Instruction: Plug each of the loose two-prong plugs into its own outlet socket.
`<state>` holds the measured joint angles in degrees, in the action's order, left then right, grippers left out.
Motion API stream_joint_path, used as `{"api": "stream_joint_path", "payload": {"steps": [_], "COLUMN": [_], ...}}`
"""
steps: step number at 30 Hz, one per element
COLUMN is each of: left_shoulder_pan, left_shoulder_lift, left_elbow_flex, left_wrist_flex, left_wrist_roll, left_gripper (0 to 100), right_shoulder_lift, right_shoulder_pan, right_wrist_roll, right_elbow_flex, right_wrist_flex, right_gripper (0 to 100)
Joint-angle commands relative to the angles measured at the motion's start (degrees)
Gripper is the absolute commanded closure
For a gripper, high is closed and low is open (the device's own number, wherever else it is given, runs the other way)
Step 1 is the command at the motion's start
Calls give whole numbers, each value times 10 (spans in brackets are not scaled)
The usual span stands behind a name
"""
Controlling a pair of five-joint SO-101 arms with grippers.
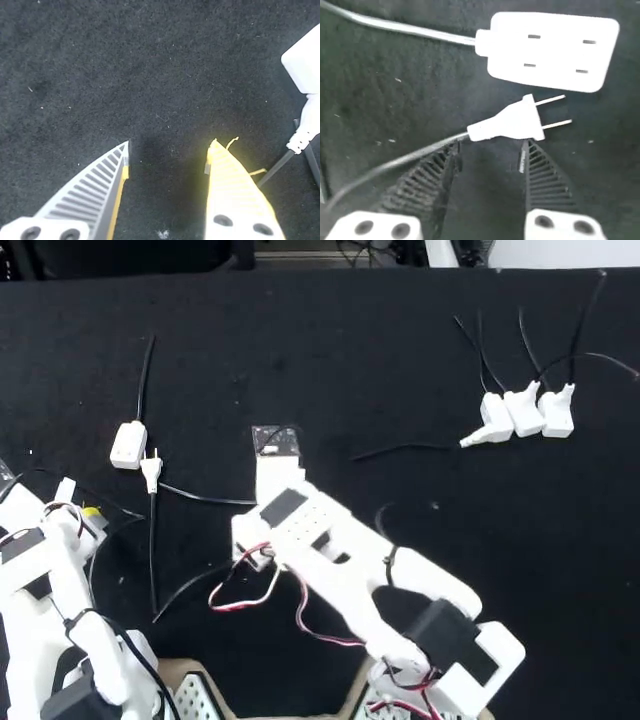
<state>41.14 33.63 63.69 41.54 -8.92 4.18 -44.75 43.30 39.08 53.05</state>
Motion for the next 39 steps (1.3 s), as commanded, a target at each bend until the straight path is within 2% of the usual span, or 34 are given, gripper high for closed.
{"api": "stream_joint_path", "payload": {"steps": [1, 6, 11, 15, 19, 23, 28, 33, 39], "left_shoulder_pan": [7, 7, 7, 7, 7, 7, 7, 7, 5], "left_shoulder_lift": [20, 20, 20, 20, 20, 20, 20, 20, 20], "left_elbow_flex": [-22, -22, -22, -22, -22, -22, -21, -21, -20], "left_wrist_flex": [-6, -6, -6, -6, -6, -6, -6, -6, -6], "left_wrist_roll": [-4, -4, -4, -4, -4, -4, -4, -4, -4], "left_gripper": [751, 751, 751, 751, 751, 751, 751, 751, 751], "right_shoulder_lift": [10, -26, -86, -115, -113, -113, -113, -113, -113], "right_shoulder_pan": [-9, -8, 3, 4, 18, 75, 149, 206, 345], "right_wrist_roll": [44, 47, 67, 66, 66, 65, 56, -55, -127], "right_elbow_flex": [-2, -5, -44, -65, -61, -64, -65, -65, -65], "right_wrist_flex": [-17, -18, -7, -6, -6, -6, 52, 132, 155], "right_gripper": [811, 800, 712, 742, 825, 899, 884, 885, 885]}}
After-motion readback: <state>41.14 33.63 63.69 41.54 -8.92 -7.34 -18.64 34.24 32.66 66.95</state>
